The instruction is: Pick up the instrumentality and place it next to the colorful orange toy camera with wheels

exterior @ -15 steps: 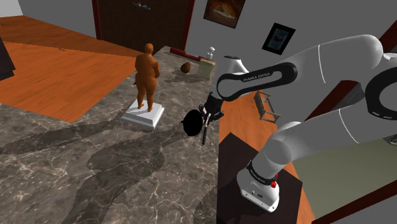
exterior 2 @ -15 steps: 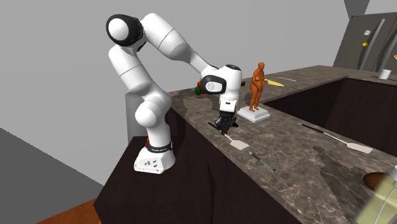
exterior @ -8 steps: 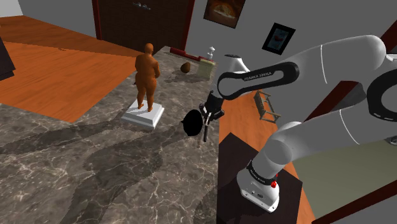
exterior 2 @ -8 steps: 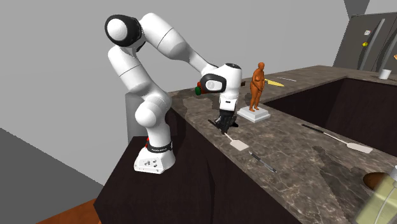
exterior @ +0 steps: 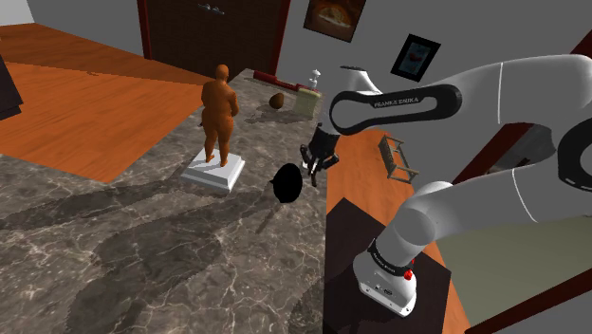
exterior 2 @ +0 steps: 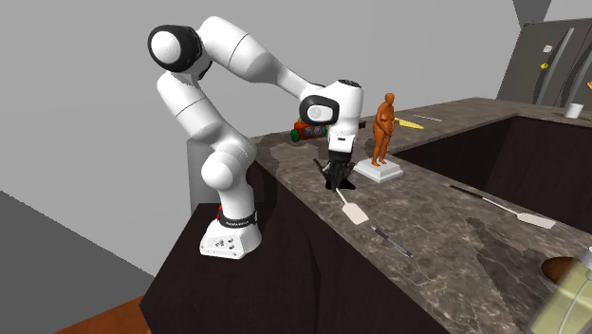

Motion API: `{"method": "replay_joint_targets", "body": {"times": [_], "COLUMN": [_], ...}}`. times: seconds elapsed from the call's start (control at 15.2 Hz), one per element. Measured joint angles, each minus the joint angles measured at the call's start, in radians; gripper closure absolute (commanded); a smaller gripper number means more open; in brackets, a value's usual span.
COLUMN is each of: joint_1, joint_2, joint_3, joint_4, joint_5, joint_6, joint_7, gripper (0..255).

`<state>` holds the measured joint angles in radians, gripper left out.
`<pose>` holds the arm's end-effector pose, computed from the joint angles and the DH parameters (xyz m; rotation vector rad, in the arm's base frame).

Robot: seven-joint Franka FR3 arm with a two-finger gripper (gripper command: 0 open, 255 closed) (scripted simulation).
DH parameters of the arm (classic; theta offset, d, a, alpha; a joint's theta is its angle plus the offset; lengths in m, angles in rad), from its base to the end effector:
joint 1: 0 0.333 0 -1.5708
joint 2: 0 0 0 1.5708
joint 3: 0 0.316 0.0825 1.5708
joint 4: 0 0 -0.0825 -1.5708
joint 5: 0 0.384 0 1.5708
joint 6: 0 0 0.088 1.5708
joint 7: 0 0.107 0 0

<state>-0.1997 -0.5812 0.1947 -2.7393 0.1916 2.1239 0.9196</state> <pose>0.3463 0.0015 0.3848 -2.6790 1.5735 0.0884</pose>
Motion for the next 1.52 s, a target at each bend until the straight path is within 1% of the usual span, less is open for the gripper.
{"method": "replay_joint_targets", "body": {"times": [0.59,1.52], "joint_1": [-0.003,-0.010], "joint_2": [-0.066,-0.098], "joint_3": [-0.016,-0.035], "joint_4": [0.086,0.253], "joint_5": [-0.014,-0.034], "joint_6": [-0.152,-0.350], "joint_7": [0.008,0.020], "gripper": [255,255]}}
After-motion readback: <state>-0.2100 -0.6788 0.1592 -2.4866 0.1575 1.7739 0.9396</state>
